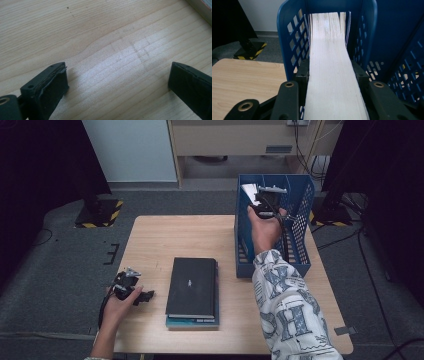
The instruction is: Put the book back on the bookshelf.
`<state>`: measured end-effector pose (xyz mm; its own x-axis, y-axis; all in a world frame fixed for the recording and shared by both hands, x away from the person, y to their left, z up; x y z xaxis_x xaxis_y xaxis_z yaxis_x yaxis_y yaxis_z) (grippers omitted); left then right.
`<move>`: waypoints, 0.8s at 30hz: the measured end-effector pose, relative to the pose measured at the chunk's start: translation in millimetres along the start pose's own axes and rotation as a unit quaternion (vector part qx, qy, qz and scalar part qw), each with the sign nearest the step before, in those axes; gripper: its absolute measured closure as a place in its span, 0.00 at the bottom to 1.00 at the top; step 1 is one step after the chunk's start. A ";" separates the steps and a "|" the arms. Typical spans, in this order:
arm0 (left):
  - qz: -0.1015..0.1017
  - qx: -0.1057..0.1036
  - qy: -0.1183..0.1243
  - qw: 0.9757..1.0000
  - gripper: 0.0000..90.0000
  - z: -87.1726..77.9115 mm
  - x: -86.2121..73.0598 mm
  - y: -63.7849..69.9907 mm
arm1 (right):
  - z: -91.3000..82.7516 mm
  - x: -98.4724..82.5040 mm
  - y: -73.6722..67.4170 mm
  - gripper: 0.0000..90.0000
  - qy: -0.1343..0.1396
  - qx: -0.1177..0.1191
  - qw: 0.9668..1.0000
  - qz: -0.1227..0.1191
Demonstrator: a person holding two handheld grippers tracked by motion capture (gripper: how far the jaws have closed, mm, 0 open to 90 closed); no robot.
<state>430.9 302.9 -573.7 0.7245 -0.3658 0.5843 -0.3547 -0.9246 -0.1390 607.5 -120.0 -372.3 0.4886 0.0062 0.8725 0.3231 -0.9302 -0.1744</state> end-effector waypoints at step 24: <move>0.001 0.001 -0.001 1.000 0.02 0.2 0.4 0.4 | -5.8 -9.6 -11.1 0.57 -0.020 0.041 0.999 0.009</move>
<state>431.1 302.3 -573.7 0.7248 -0.3684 0.5822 -0.3556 -0.9238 -0.1418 594.5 -111.8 -376.1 0.5261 0.0052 0.8504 0.3777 -0.8974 -0.2281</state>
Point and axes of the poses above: each handheld gripper's, and its own axes: z roughly forward along the jaws, x roughly out of its top, y roughly to its right, the point moved 6 cm from there along z, roughly forward along the jaws, and after that the axes turned 10 degrees about x, right-handed, at the moved point
